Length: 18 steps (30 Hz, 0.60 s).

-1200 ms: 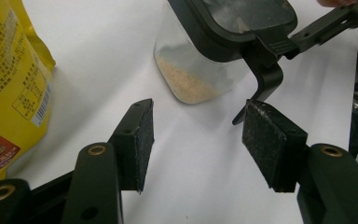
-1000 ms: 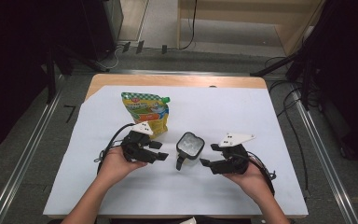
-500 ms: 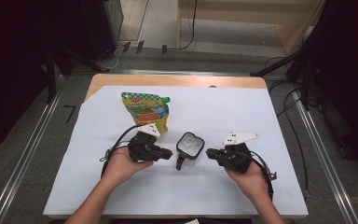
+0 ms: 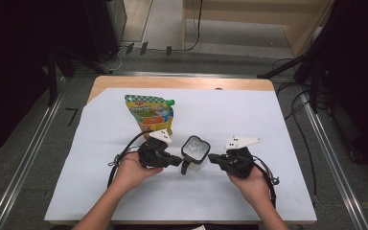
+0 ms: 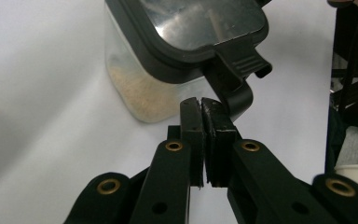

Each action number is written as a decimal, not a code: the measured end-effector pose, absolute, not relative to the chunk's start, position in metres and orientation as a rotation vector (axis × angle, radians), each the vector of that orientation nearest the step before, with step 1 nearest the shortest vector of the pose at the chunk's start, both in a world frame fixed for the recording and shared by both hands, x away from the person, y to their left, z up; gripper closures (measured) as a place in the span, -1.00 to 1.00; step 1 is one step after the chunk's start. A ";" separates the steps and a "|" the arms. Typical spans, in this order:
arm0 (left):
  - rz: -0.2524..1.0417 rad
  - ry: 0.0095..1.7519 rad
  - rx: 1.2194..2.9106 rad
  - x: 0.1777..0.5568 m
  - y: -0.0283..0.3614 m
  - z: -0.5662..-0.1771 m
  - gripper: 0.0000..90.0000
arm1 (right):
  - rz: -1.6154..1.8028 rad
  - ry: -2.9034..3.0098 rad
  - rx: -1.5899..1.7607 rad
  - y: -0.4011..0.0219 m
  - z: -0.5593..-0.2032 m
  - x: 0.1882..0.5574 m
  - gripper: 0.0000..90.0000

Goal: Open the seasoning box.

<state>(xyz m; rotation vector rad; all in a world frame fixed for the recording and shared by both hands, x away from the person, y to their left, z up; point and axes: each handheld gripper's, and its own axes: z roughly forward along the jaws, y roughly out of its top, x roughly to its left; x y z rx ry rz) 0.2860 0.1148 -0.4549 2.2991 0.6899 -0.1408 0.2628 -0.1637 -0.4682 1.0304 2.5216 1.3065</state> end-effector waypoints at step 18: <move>-0.129 0.719 2.301 0.278 0.104 -0.459 1.00 | 1.269 2.510 1.046 -0.159 -0.471 0.264 1.00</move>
